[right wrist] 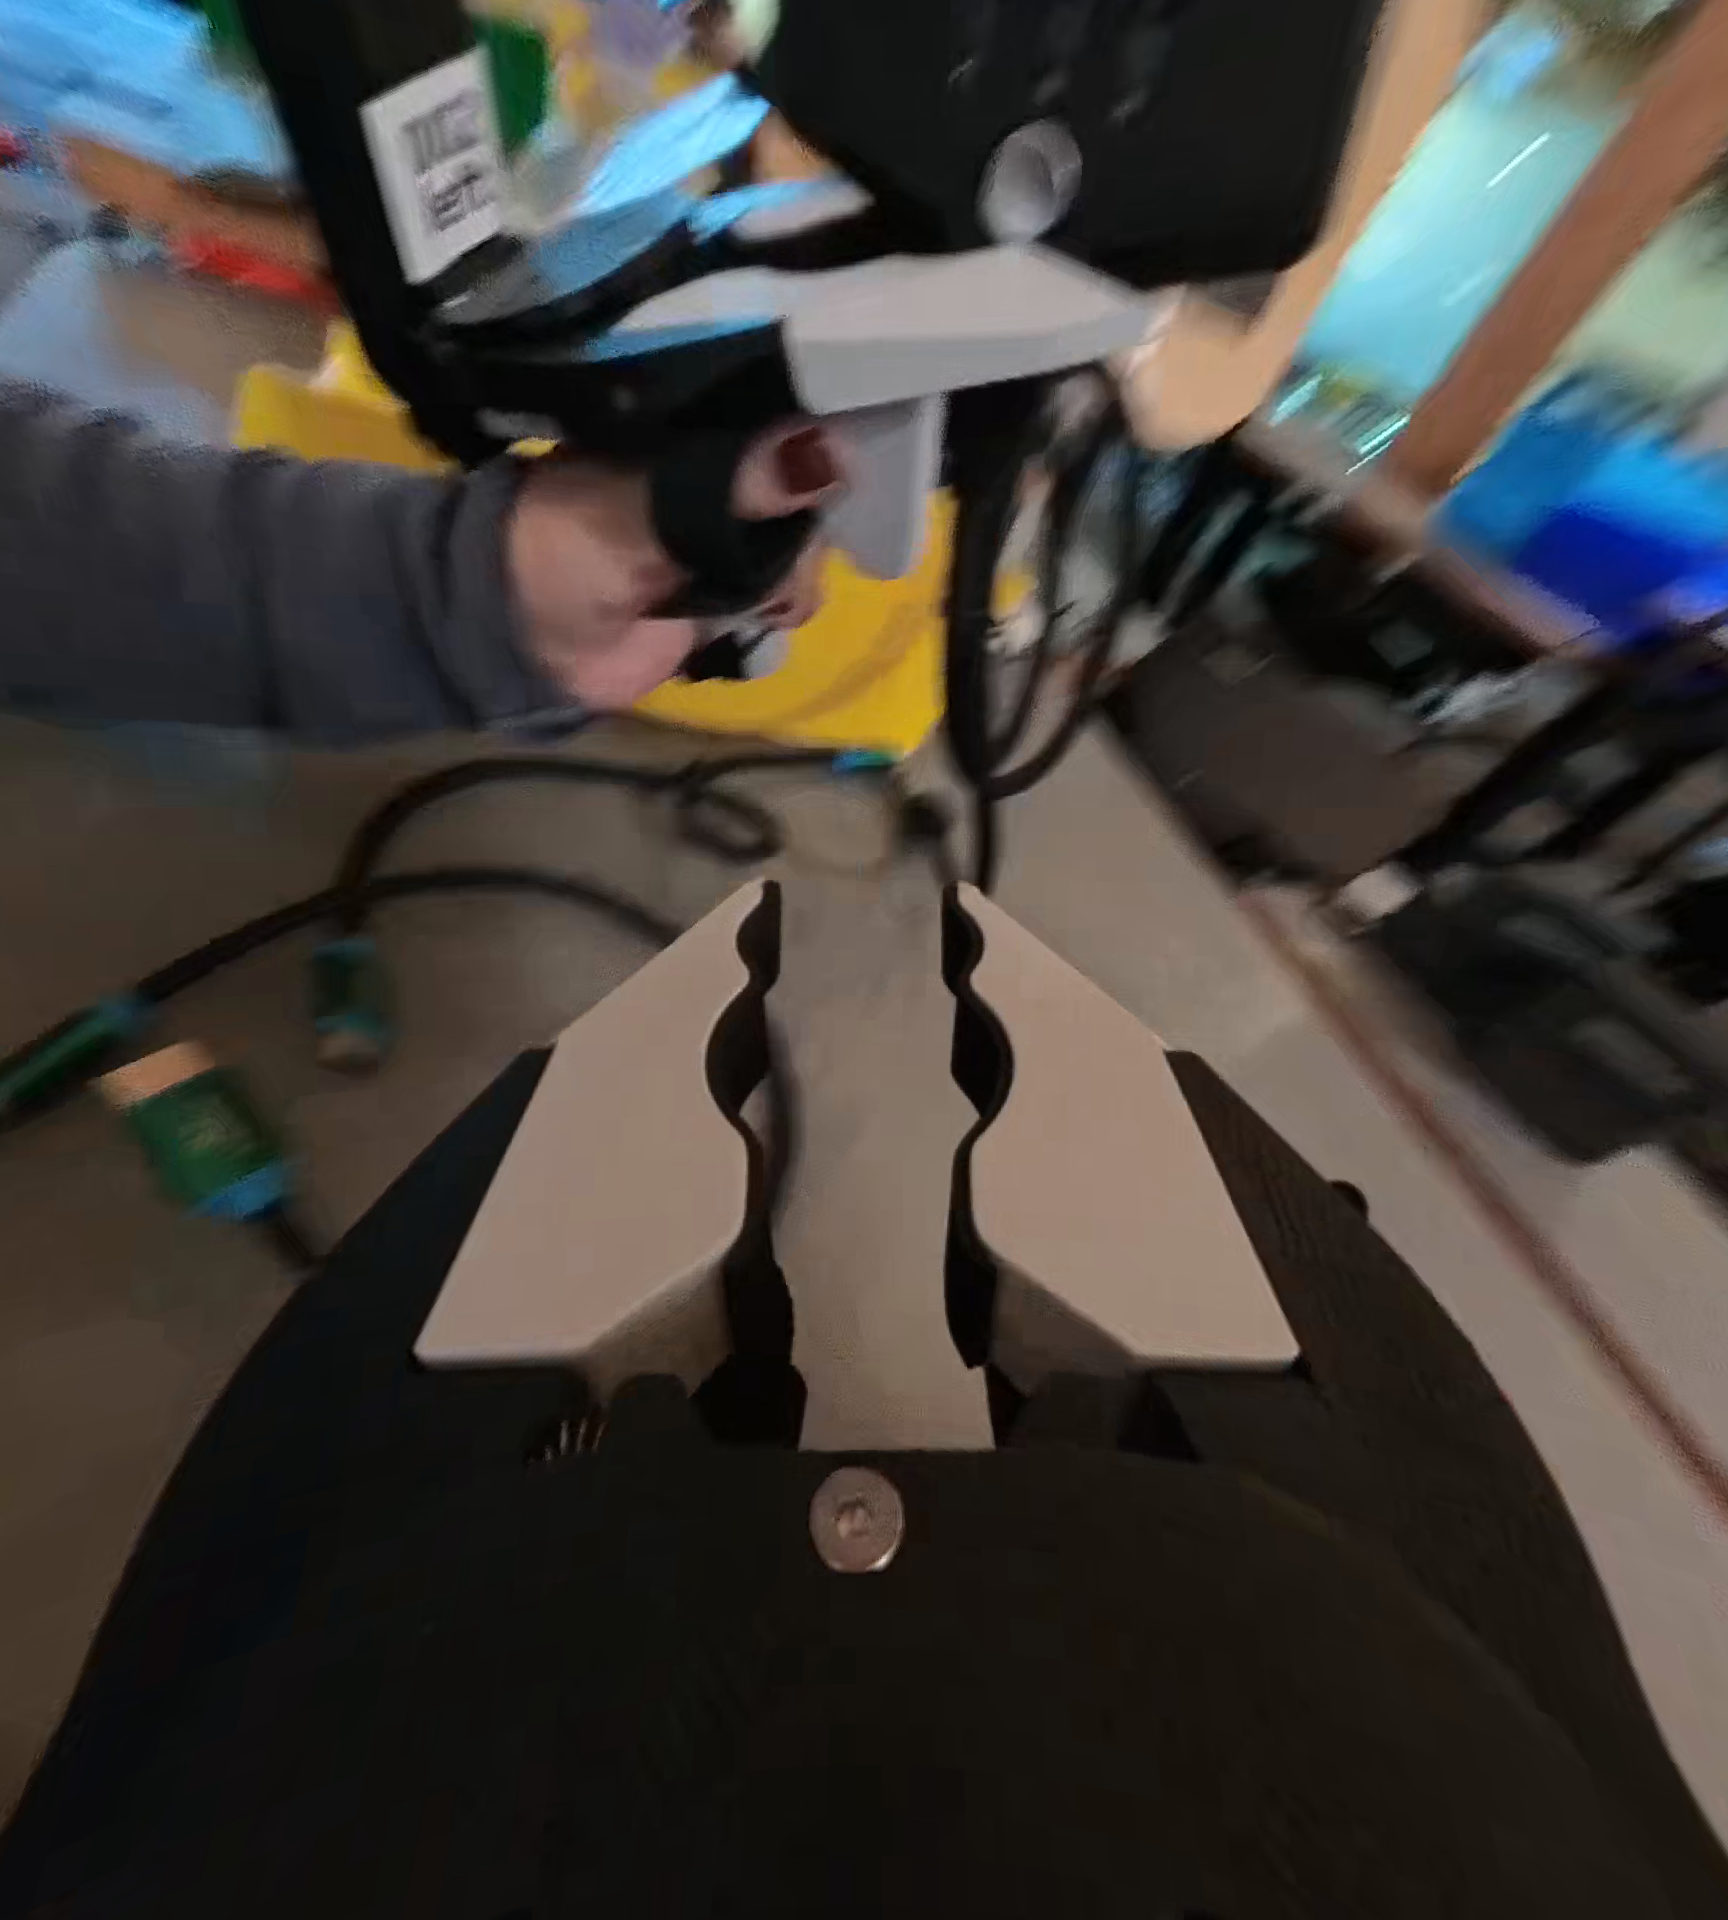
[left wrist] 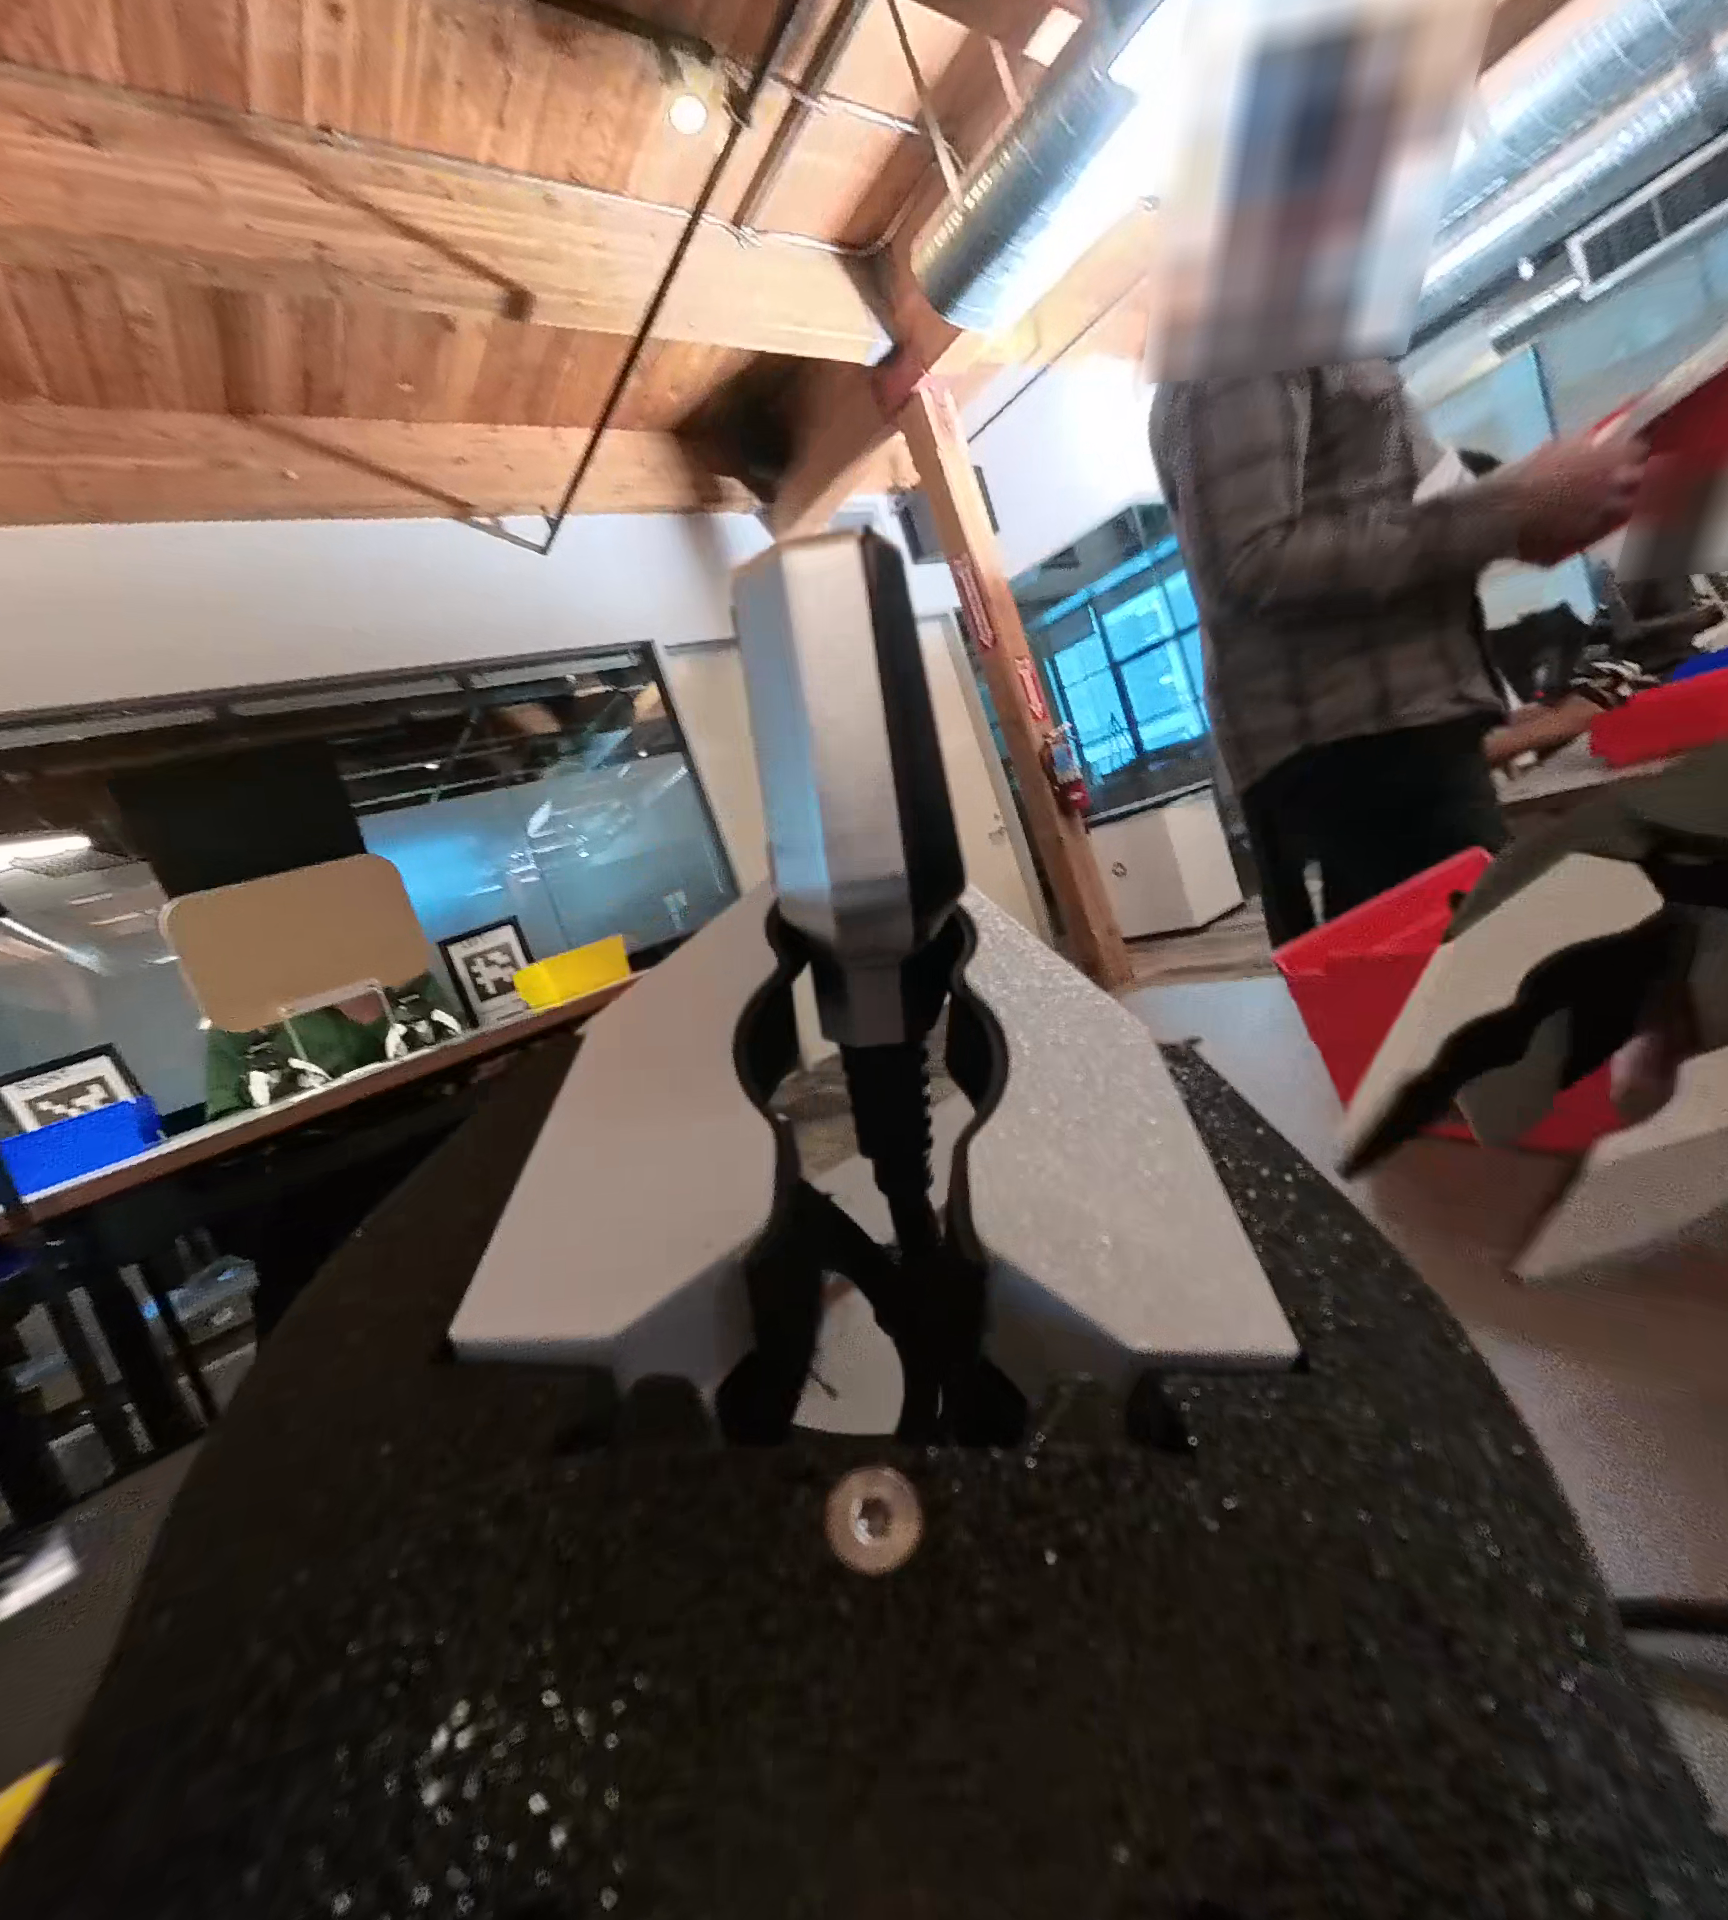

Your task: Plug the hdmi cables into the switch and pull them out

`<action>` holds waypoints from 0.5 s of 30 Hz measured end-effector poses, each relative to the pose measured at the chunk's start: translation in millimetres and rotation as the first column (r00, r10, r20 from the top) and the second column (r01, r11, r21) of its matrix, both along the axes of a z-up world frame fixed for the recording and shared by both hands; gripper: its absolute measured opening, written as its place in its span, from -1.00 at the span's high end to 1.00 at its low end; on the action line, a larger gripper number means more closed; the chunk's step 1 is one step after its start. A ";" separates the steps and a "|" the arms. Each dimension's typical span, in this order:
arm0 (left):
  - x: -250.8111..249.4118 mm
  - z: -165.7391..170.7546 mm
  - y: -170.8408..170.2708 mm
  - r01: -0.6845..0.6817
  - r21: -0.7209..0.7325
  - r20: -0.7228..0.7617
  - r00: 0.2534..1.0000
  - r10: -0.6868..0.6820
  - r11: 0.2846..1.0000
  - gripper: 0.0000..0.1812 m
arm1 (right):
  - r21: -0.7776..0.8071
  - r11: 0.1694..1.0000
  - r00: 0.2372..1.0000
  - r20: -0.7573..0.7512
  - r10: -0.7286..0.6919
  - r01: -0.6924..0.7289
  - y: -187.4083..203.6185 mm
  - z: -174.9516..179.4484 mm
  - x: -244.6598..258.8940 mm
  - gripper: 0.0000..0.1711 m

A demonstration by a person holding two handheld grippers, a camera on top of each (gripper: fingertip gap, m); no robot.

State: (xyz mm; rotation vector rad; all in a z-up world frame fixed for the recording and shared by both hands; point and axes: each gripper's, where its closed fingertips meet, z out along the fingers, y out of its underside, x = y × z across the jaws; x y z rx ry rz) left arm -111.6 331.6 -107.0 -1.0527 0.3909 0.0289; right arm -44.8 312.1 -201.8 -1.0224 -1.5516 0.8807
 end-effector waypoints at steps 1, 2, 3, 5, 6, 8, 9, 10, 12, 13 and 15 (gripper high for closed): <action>3.5 -8.3 2.4 0.012 -0.015 -0.008 1.000 -0.012 1.000 0.76 | -0.065 0.996 0.993 0.103 0.061 -0.055 -11.2 -12.3 2.6 0.65; 6.4 -16.9 4.5 0.024 -0.032 -0.008 1.000 -0.024 0.999 0.76 | -0.142 0.984 0.974 0.186 0.129 -0.103 -25.6 -20.7 6.8 0.63; 10.0 -25.5 5.9 0.044 -0.052 -0.004 0.999 -0.044 0.998 0.76 | -0.215 0.965 0.951 0.236 0.200 -0.150 -43.1 -25.3 11.4 0.62; 18.3 -40.8 7.8 0.080 -0.085 -0.005 0.997 -0.081 0.993 0.76 | -0.252 0.941 0.906 0.302 0.298 -0.225 -75.8 -35.0 18.7 0.60; 22.0 -47.6 9.0 0.087 -0.102 -0.014 0.996 -0.089 0.991 0.76 | -0.222 0.944 0.881 0.356 0.312 -0.245 -86.7 -44.8 21.9 0.59; 29.1 -60.1 10.2 0.083 -0.127 -0.073 0.993 -0.093 0.988 0.77 | -0.183 0.951 0.809 0.500 0.309 -0.250 -100.3 -69.3 29.9 0.53; 31.4 -64.4 10.2 0.075 -0.131 -0.103 0.991 -0.089 0.988 0.77 | -0.172 0.953 0.772 0.559 0.302 -0.248 -104.3 -80.2 34.0 0.50; 32.7 -67.0 10.2 0.071 -0.135 -0.120 0.989 -0.088 0.988 0.78 | -0.151 0.956 0.747 0.598 0.291 -0.252 -106.3 -89.2 36.6 0.49; 33.1 -71.3 10.9 0.080 -0.151 -0.115 0.989 -0.097 0.985 0.77 | -0.106 0.958 0.731 0.626 0.274 -0.268 -107.8 -101.0 37.1 0.48; 32.6 -73.6 11.8 0.084 -0.162 -0.108 0.989 -0.102 0.983 0.77 | -0.109 0.955 0.722 0.632 0.281 -0.275 -109.6 -105.1 37.0 0.48; 31.6 -76.6 12.9 0.092 -0.176 -0.100 0.989 -0.110 0.980 0.77 | -0.123 0.954 0.701 0.653 0.285 -0.273 -110.4 -112.6 37.1 0.50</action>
